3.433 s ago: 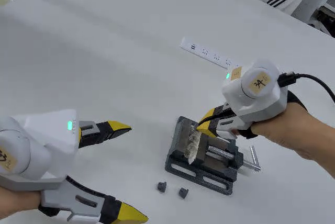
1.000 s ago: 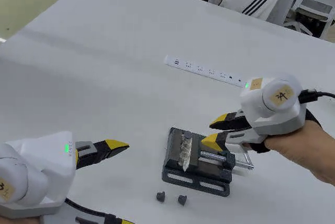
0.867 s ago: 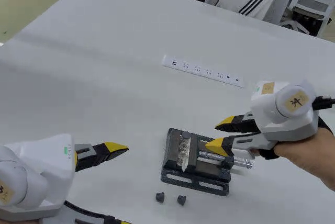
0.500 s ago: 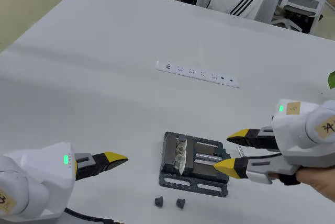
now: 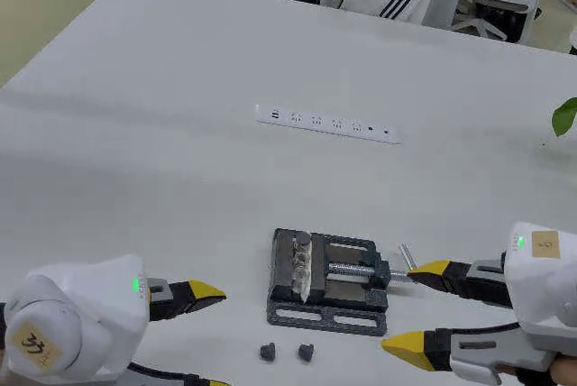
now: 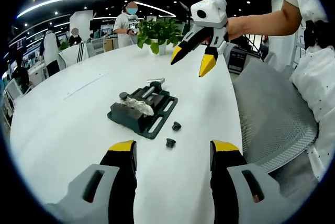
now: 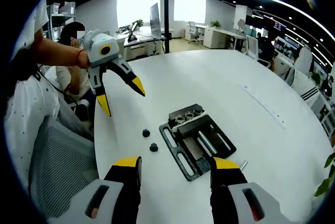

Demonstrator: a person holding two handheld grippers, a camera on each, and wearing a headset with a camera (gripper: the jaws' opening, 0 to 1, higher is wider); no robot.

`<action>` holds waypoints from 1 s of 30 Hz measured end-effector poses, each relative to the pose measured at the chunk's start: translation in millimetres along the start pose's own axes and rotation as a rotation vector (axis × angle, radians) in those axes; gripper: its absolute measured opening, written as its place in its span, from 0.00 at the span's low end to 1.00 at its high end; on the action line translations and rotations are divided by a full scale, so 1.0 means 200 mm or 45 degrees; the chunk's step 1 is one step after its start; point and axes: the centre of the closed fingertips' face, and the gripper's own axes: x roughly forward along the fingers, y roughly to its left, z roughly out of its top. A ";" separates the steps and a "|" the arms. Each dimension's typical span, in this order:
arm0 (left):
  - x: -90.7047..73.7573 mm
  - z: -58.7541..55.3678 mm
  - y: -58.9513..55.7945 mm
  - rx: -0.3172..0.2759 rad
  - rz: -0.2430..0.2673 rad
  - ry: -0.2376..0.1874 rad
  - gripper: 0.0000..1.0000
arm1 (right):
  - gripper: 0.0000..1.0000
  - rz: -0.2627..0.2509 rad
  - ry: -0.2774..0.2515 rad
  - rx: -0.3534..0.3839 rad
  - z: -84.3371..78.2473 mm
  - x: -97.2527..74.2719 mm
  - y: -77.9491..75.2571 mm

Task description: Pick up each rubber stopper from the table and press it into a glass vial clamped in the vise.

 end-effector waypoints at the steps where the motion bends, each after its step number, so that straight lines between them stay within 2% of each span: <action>1: 0.01 -0.01 0.00 0.004 -0.005 0.013 0.51 | 0.50 0.003 -0.003 0.007 -0.01 0.00 0.01; 4: 0.04 -0.03 -0.01 0.030 -0.025 0.056 0.47 | 0.52 0.012 -0.009 0.022 -0.04 -0.01 0.04; 7: 0.07 -0.04 0.00 0.043 -0.040 0.077 0.42 | 0.52 0.007 -0.021 0.044 -0.06 -0.03 0.05; 12: 0.13 -0.07 0.03 0.037 -0.050 0.090 0.34 | 0.51 0.000 -0.036 0.081 -0.09 -0.04 0.07; 17: 0.18 -0.08 0.05 -0.003 -0.053 0.076 0.27 | 0.51 -0.013 -0.047 0.112 -0.11 -0.05 0.06; 26: 0.25 -0.16 0.05 0.024 -0.086 0.137 0.18 | 0.50 -0.033 -0.059 0.151 -0.13 -0.07 0.06; 30: 0.28 -0.15 0.05 0.042 -0.103 0.142 0.14 | 0.50 -0.040 -0.061 0.162 -0.14 -0.08 0.06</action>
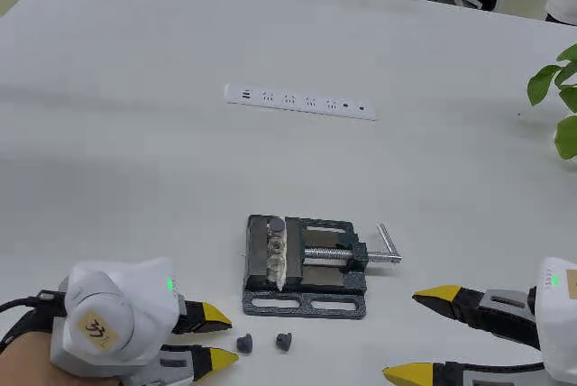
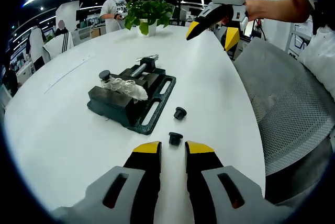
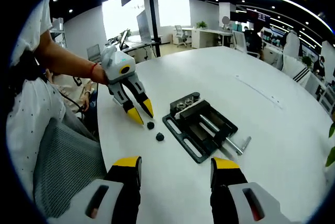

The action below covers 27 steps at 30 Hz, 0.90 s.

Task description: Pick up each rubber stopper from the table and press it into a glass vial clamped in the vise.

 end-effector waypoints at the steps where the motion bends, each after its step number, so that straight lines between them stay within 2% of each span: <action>1: 0.01 0.00 0.00 0.002 -0.002 -0.001 0.13 | 0.50 -0.001 -0.003 0.001 0.00 0.00 0.00; 8: 0.03 0.01 -0.02 0.019 -0.017 0.015 0.10 | 0.49 -0.017 -0.009 0.015 -0.01 -0.02 -0.01; 17: 0.05 -0.01 -0.01 0.037 -0.024 0.034 0.05 | 0.49 -0.019 -0.007 0.024 -0.01 -0.02 0.00; 27: 0.05 -0.02 -0.01 0.007 -0.005 0.049 0.05 | 0.49 -0.006 -0.016 0.019 0.00 -0.01 0.00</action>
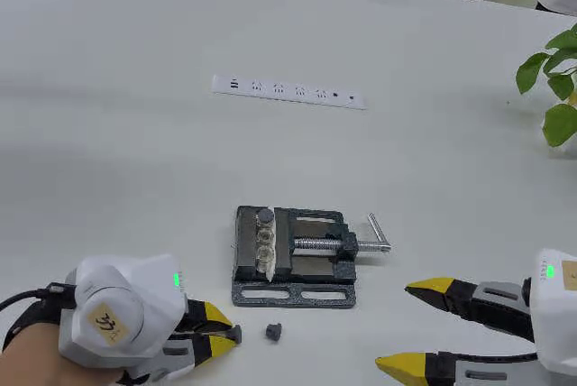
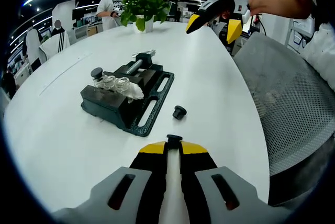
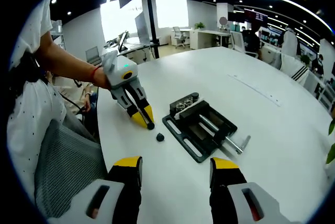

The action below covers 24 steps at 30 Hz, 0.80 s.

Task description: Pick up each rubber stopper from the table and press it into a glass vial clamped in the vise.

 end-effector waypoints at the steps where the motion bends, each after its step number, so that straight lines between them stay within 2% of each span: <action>1: 0.00 0.00 0.00 -0.008 0.004 0.000 0.05 | 0.49 0.001 -0.001 -0.001 0.00 0.00 0.00; 4: -0.01 0.02 0.00 -0.047 0.011 -0.016 0.05 | 0.48 0.008 -0.006 0.000 0.02 0.01 0.01; 10: -0.06 0.11 -0.01 -0.091 0.023 -0.071 0.05 | 0.44 0.035 -0.019 -0.024 0.06 0.01 0.05; 11: -0.06 0.11 -0.01 -0.096 0.025 -0.079 0.05 | 0.43 0.040 -0.024 -0.030 0.07 0.01 0.05; 15: -0.12 0.23 -0.03 -0.121 0.024 -0.140 0.05 | 0.40 0.063 -0.052 -0.050 0.14 0.00 0.06; 18: -0.15 0.29 -0.05 -0.116 0.016 -0.168 0.05 | 0.37 0.089 -0.071 -0.061 0.19 -0.01 0.07; 24: -0.21 0.45 -0.10 -0.109 -0.020 -0.226 0.05 | 0.31 0.177 -0.133 -0.079 0.32 -0.03 0.13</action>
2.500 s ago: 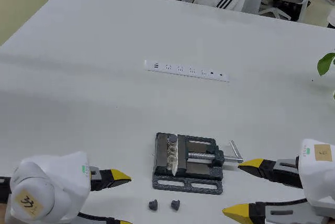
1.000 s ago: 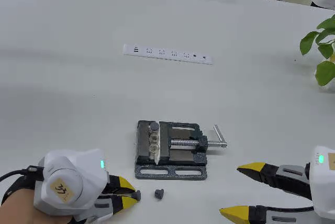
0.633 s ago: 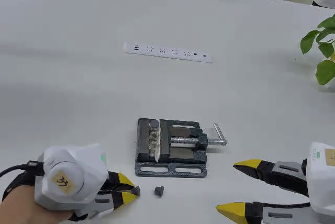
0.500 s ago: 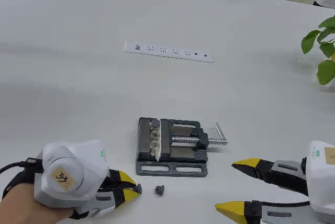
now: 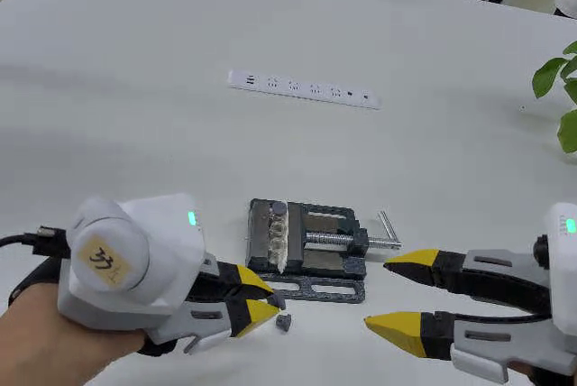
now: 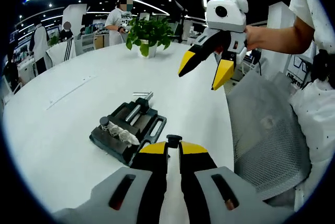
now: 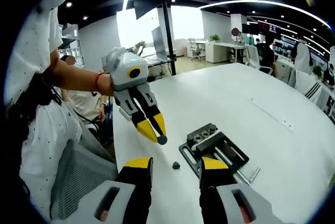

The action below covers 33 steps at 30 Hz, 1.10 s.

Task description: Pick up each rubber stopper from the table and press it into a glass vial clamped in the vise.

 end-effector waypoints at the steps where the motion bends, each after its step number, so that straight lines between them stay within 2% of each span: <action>1: -0.01 0.03 -0.01 0.001 -0.007 -0.012 0.05 | 0.30 0.021 -0.006 -0.008 0.02 0.00 0.01; 8: -0.03 0.18 -0.09 0.032 -0.056 -0.044 0.05 | 0.24 0.112 -0.040 -0.042 0.13 0.01 0.09; 15: -0.05 0.28 -0.17 0.077 -0.098 -0.068 0.05 | 0.20 0.185 -0.053 -0.038 0.17 0.01 0.14; 24: -0.06 0.33 -0.24 0.117 -0.144 -0.084 0.05 | 0.16 0.264 -0.063 -0.027 0.20 0.02 0.20; 33: -0.07 0.35 -0.25 0.128 -0.160 -0.089 0.05 | 0.11 0.303 -0.050 -0.044 0.20 0.02 0.23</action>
